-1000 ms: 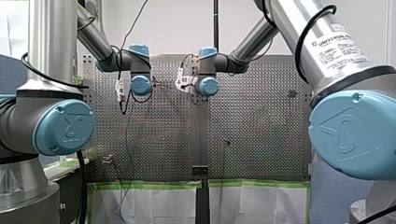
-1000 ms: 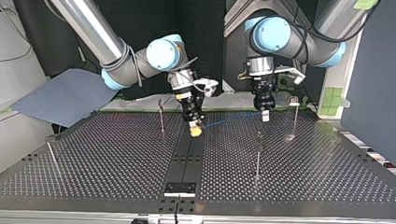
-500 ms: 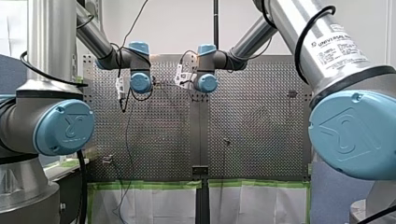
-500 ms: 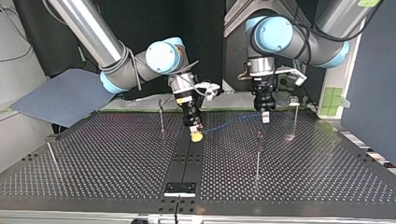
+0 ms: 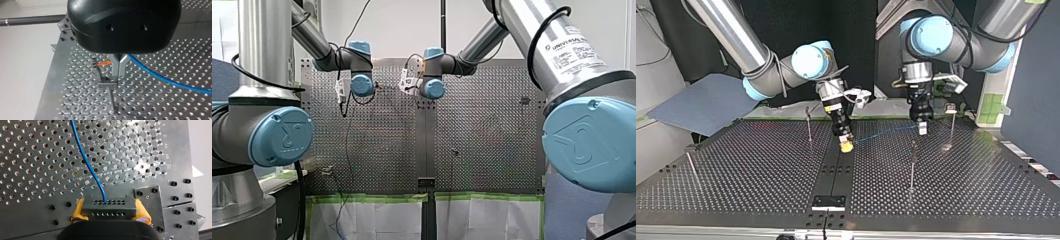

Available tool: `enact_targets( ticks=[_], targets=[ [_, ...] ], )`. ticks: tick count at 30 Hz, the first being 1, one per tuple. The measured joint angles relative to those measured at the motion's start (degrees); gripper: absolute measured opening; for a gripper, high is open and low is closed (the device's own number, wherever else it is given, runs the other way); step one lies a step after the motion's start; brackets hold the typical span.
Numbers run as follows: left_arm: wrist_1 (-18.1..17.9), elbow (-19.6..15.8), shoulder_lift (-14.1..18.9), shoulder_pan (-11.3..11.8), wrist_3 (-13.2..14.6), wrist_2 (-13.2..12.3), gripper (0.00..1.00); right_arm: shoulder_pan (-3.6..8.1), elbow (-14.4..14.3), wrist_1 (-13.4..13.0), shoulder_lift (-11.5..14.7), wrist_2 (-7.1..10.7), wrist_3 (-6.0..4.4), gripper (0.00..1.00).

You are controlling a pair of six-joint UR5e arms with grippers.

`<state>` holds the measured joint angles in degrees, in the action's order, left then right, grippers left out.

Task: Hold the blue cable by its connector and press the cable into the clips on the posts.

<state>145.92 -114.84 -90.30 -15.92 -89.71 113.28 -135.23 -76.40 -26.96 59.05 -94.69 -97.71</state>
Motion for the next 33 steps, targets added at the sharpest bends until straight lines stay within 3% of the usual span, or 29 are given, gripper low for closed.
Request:
enact_targets(
  ticks=[8,17,33],
  targets=[
    [0.35,1.25,-0.76,1.00,-1.29,-0.26,0.02,0.07,0.39,-0.01,-0.01,0.59,-0.03,0.00],
    [-1.00,1.30,-3.37,2.55,-1.82,-2.39,0.02,0.65,0.95,0.10,-0.03,0.71,-0.03,0.00],
    [0.08,1.31,-1.57,2.55,-0.80,-2.37,0.02,1.29,1.03,0.03,-0.12,0.72,-0.02,0.00]
  ],
)
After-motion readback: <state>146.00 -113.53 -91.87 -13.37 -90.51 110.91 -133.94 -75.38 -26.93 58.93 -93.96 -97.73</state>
